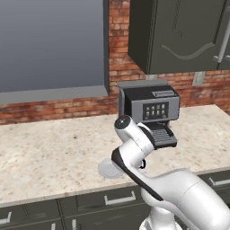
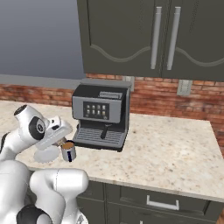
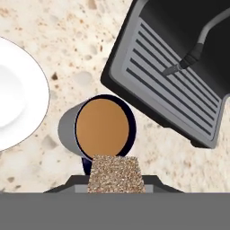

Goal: Take a sugar cube from the saucer and place it inside the coffee. Then, grab milk from the fridge and place it next to the coffee on the counter to sweeten the coffee.

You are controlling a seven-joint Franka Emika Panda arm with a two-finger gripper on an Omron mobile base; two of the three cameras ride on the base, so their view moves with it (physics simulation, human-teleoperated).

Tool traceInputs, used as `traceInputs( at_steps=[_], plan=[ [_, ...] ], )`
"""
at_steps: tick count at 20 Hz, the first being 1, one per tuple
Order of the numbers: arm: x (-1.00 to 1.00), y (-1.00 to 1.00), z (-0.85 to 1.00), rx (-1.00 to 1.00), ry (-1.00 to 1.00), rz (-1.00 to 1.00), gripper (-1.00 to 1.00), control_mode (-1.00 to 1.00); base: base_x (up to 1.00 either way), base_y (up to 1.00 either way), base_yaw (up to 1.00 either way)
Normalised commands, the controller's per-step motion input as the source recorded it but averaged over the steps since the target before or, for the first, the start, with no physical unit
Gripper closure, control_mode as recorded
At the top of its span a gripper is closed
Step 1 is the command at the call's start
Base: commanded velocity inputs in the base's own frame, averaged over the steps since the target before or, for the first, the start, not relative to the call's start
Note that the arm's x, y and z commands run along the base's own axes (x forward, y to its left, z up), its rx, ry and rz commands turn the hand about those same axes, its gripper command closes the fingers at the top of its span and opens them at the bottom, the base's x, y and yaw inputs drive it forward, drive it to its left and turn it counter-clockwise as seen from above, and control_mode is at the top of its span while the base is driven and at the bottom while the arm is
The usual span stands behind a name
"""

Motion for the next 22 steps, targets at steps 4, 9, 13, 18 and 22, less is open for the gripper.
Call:
traceInputs(
  at_steps=[4,9,13,18,22],
  plan=[
    [0.16,-0.01,0.0,0.0,0.0,0.0,1.0,-1.0,0.0,0.0,0.0],
    [0.27,0.0,-0.02,0.0,0.0,0.0,1.0,-1.0,0.0,0.0,0.0],
    [0.2,0.0,-0.02,0.0,0.0,0.0,1.0,-1.0,0.0,0.0,0.0],
    [0.03,0.0,-0.02,0.0,0.0,0.0,1.0,-1.0,0.0,0.0,0.0],
    [0.0,0.0,-0.01,0.0,0.0,0.0,1.0,-1.0,0.0,0.0,0.0]
  ],
)
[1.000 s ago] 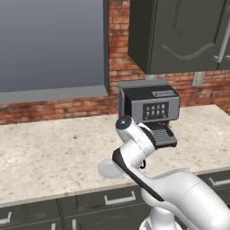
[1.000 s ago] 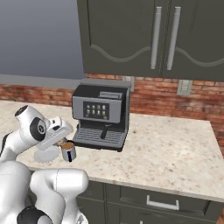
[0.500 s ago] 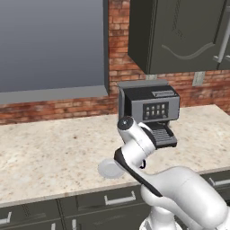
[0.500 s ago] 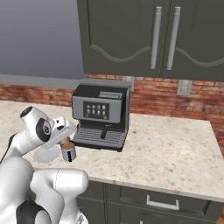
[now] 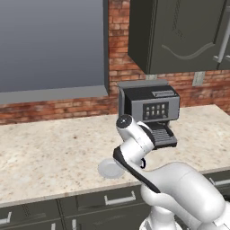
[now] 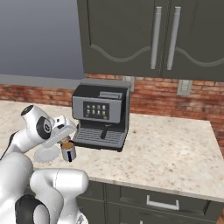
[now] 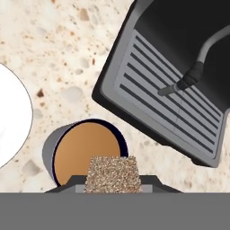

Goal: Take a sugar cube from the saucer and place it inside the coffee. Then, grab milk from the fridge and place it next to the coffee on the counter to sweeten the coffee.

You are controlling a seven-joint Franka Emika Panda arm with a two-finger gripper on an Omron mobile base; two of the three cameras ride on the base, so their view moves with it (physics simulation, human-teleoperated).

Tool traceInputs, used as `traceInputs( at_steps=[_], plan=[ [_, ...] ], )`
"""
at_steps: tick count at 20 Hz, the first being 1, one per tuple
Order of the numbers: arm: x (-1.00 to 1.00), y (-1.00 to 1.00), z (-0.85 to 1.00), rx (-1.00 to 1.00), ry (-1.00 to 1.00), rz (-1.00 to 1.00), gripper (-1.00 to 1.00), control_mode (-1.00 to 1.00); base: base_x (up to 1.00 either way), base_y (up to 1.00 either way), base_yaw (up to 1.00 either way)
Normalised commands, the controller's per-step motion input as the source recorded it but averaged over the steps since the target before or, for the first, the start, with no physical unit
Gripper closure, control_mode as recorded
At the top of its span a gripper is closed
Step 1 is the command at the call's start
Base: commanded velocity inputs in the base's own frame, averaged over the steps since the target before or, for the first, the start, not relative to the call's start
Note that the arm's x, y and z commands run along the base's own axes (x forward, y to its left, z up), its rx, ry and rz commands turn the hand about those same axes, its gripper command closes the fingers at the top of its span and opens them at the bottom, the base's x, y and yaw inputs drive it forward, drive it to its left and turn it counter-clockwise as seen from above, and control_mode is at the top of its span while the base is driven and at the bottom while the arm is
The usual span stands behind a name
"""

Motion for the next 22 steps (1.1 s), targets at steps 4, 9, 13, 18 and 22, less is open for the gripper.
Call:
traceInputs(
  at_steps=[4,9,13,18,22],
  plan=[
    [0.0,0.04,-0.02,0.0,0.0,0.0,-1.0,-1.0,0.0,0.0,0.0],
    [0.0,0.01,-0.01,0.0,0.0,0.0,-1.0,-1.0,0.0,0.0,0.0],
    [0.0,0.0,0.0,0.0,0.0,0.0,-1.0,-1.0,0.0,0.0,0.0],
    [-0.07,0.0,0.11,0.0,-0.01,0.0,-1.0,-1.0,0.0,0.0,0.0],
    [-0.32,-0.03,0.51,0.01,-0.1,-0.03,-1.0,-1.0,0.0,0.0,0.0]
  ],
)
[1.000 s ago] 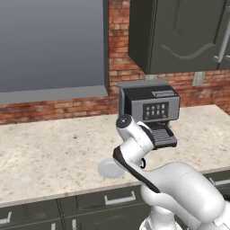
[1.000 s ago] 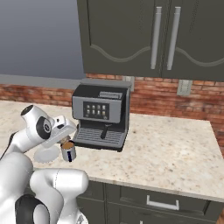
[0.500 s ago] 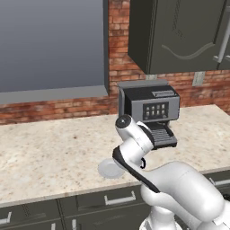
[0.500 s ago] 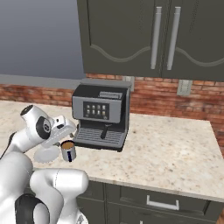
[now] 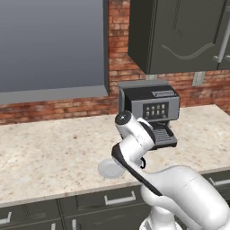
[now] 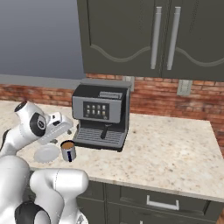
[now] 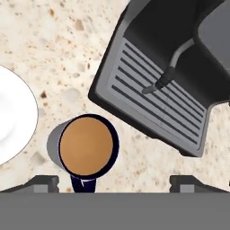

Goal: Take a sugar cube from the saucer and place it inside the coffee. Then, grab milk from the fridge and place it next to the coffee on the counter to sweeten the coffee.

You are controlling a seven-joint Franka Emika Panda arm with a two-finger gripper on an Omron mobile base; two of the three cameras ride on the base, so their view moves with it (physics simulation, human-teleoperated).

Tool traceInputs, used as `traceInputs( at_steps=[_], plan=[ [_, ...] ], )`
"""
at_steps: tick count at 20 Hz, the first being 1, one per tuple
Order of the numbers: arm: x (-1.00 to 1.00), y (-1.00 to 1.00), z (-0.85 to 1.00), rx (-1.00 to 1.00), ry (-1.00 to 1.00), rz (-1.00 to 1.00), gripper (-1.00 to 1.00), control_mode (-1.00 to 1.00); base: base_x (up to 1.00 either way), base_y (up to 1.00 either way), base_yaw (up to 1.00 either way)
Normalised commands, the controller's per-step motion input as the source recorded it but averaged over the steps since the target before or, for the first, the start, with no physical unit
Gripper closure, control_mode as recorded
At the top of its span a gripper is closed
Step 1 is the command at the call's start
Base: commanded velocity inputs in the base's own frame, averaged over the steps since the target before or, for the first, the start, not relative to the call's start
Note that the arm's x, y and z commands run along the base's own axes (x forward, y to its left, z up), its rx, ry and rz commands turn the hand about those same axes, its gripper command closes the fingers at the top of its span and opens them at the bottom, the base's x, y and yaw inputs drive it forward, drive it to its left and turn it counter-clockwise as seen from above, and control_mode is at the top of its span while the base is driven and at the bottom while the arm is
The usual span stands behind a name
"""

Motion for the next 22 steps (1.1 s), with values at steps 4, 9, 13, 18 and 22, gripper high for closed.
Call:
traceInputs(
  at_steps=[4,9,13,18,22],
  plan=[
    [-0.41,-0.51,0.48,0.26,-0.26,-0.14,-1.0,-1.0,0.0,0.0,0.0],
    [-0.48,-0.84,0.36,0.43,-0.26,-0.17,-1.0,-1.0,0.0,0.0,0.0],
    [-0.21,-0.28,0.1,0.12,-0.11,0.0,-1.0,-1.0,0.0,0.0,0.0],
    [0.0,-0.16,0.11,0.06,-0.01,0.0,-1.0,-1.0,0.0,0.0,0.0],
    [0.0,-0.04,0.0,0.01,0.0,0.01,-1.0,1.0,0.0,0.0,0.0]
  ],
)
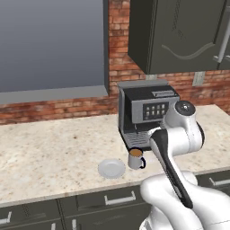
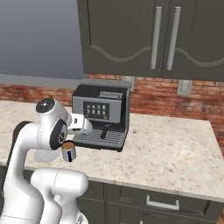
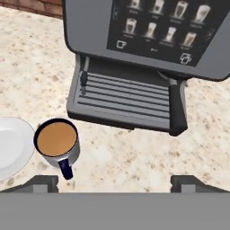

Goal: Take a sugar cube from the saucer and place it inside the coffee. Then, grab milk from the fridge and place it next to the coffee on the counter to sweeten the coffee.

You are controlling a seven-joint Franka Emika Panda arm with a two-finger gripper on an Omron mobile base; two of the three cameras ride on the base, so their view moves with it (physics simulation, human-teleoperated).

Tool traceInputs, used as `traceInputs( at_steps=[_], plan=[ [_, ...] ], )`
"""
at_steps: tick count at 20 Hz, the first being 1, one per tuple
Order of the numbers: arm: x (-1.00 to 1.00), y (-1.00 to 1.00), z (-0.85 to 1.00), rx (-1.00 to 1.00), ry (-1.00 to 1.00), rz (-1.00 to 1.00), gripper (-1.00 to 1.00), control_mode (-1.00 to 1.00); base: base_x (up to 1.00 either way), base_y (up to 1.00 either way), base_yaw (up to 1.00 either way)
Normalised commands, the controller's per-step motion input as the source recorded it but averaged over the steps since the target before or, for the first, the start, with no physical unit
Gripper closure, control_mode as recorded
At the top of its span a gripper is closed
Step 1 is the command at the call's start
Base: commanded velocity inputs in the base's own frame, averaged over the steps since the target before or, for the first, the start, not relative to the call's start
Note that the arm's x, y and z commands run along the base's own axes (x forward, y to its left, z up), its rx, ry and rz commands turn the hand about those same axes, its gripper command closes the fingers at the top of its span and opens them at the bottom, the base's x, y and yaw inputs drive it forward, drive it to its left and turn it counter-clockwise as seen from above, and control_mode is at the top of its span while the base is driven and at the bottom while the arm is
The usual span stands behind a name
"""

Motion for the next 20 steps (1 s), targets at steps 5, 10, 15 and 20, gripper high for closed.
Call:
traceInputs(
  at_steps=[5,10,15,20],
  plan=[
    [0.0,0.0,0.0,0.0,0.0,0.0,-1.0,1.0,-0.78,-0.03,-0.04],
    [0.0,0.0,0.0,0.0,0.0,0.0,-1.0,1.0,-0.82,0.0,0.02],
    [0.0,0.0,0.0,0.0,0.0,0.0,-1.0,1.0,-0.23,0.01,0.46],
    [0.0,0.0,0.0,0.0,0.0,0.0,-1.0,1.0,0.07,0.0,0.83]
  ],
)
